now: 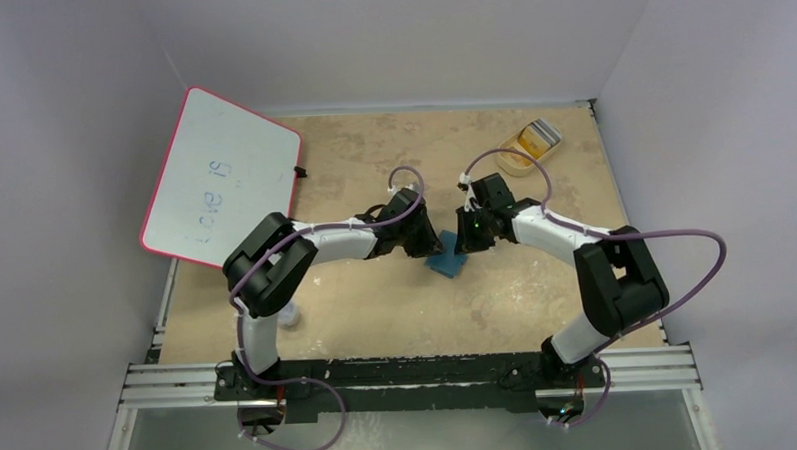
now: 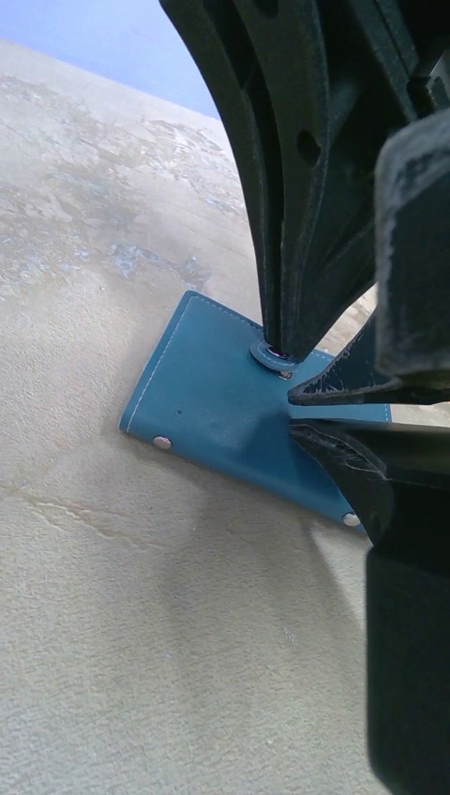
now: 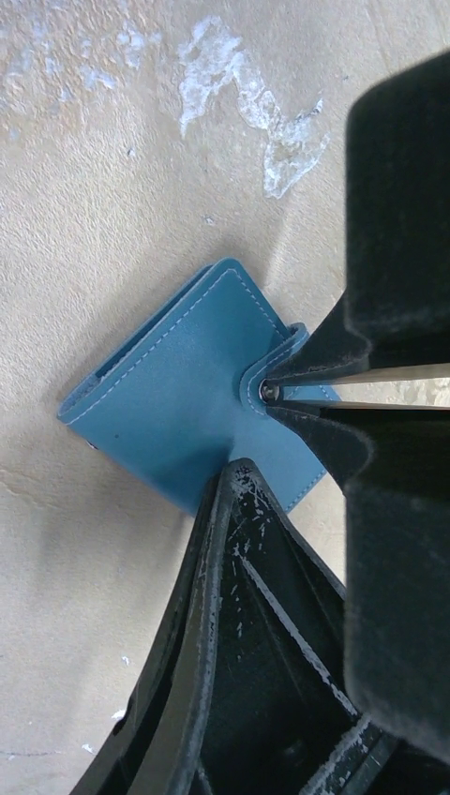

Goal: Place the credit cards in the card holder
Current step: Adjust the card holder at the center of the board.

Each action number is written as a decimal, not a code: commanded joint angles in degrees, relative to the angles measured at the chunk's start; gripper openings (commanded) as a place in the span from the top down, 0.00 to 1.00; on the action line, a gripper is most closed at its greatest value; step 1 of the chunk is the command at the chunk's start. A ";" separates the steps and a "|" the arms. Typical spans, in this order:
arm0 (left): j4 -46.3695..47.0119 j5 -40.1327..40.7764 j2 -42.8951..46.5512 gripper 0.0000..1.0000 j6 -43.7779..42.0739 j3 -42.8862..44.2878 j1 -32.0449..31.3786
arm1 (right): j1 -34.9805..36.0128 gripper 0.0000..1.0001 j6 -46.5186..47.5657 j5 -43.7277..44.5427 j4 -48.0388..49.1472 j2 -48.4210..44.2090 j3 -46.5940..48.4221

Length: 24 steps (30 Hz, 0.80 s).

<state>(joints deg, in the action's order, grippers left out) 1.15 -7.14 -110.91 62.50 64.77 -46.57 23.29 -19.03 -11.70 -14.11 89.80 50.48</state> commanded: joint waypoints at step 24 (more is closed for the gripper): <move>0.29 3.00 -2.05 0.91 -0.40 0.03 -0.02 | -0.14 0.89 2.91 -8.04 -0.38 0.01 -0.11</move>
<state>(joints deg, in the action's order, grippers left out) 2.11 -6.66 -111.55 62.50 64.77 -46.54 22.87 -16.40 -19.00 -13.10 90.91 50.11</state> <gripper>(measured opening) 0.094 0.110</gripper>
